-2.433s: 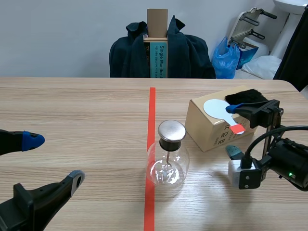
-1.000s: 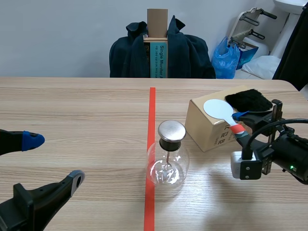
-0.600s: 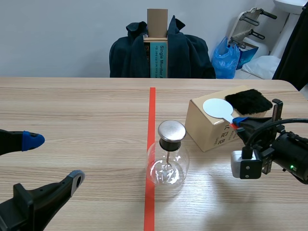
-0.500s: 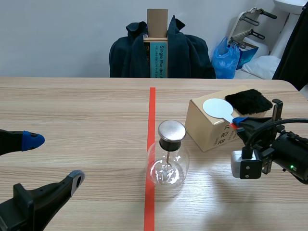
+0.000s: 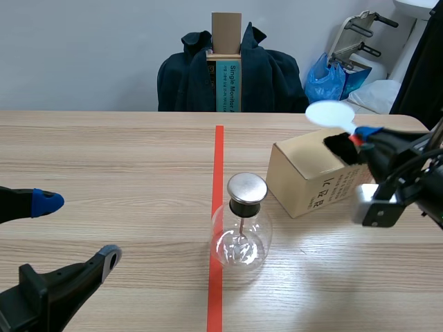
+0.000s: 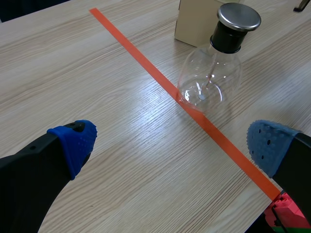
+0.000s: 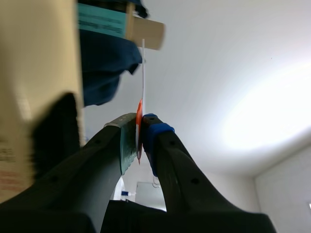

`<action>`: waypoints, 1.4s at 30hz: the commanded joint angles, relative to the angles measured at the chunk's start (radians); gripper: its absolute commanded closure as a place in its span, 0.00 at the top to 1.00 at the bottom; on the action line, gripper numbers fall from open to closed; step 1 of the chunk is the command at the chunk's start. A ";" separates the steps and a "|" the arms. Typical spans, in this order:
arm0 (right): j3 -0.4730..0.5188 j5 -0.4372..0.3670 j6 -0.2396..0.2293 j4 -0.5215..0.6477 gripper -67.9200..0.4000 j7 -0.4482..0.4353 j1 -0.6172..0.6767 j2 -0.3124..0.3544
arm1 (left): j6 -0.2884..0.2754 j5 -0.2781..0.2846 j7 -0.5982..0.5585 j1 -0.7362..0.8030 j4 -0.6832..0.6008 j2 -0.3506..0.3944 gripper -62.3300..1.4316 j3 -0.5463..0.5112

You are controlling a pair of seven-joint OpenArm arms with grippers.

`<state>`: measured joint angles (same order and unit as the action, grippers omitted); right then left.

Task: Do the electroscope experiment.
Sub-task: 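Pick up the white charging plate, then bring the plate to the electroscope and point at the metal foil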

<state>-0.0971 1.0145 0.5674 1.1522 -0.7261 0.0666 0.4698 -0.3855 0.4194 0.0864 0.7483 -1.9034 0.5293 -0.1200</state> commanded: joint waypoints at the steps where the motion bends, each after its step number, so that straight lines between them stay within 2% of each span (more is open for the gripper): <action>1: 0.016 -0.088 0.013 0.065 0.02 -0.007 -0.016 0.047 | -0.002 0.006 -0.015 -0.003 -0.008 -0.002 1.00 0.008; 3: 0.021 -0.188 0.032 0.107 0.02 -0.007 -0.017 0.057 | -0.002 0.006 -0.015 -0.003 -0.008 -0.002 1.00 0.008; 6: 0.047 -0.293 0.072 0.185 0.02 -0.021 -0.017 0.056 | -0.002 0.006 -0.015 -0.003 -0.008 -0.002 1.00 0.008; 8: 0.066 -0.341 0.095 0.235 0.02 -0.039 -0.016 0.056 | -0.002 0.005 -0.015 -0.003 -0.008 -0.002 1.00 0.008; 13: 0.107 -0.443 0.103 0.364 0.02 -0.047 -0.011 0.056 | -0.002 0.005 -0.014 -0.003 -0.008 -0.002 1.00 0.008; 15: 0.112 -0.476 0.137 0.411 0.02 -0.047 -0.004 0.056 | -0.002 0.005 -0.014 -0.003 -0.008 -0.002 1.00 0.008; 18: 0.113 -0.514 0.216 0.475 0.02 -0.046 0.028 0.056 | -0.002 0.005 -0.014 -0.003 -0.008 -0.002 1.00 0.008; 28: 0.144 -0.518 0.216 0.569 0.02 -0.047 0.223 0.056 | -0.002 0.002 -0.014 -0.003 -0.008 -0.002 1.00 0.008; 35: 0.151 -0.523 0.216 0.570 0.02 -0.047 0.253 0.056 | -0.002 -0.002 -0.014 -0.003 -0.008 -0.002 1.00 0.008; 38: 0.151 -0.524 0.216 0.570 0.02 -0.047 0.253 0.056 | -0.006 -0.034 -0.014 -0.003 -0.008 -0.002 1.00 0.010; 39: 0.151 -0.526 0.216 0.570 0.02 -0.047 0.253 0.056 | -0.006 -0.050 -0.014 -0.003 -0.008 -0.002 0.91 0.012; 40: 0.151 -0.529 0.216 0.570 0.02 -0.047 0.253 0.056 | -0.006 -0.063 -0.014 -0.003 -0.007 -0.002 0.73 0.018; 42: 0.151 -0.530 0.216 0.570 0.02 -0.043 0.253 0.056 | -0.016 -0.085 -0.021 -0.006 0.002 -0.002 0.28 0.038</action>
<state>0.0383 0.5034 0.7254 1.7065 -0.7761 0.3412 0.5179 -0.3916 0.3267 0.0856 0.7479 -1.9022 0.5293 -0.1009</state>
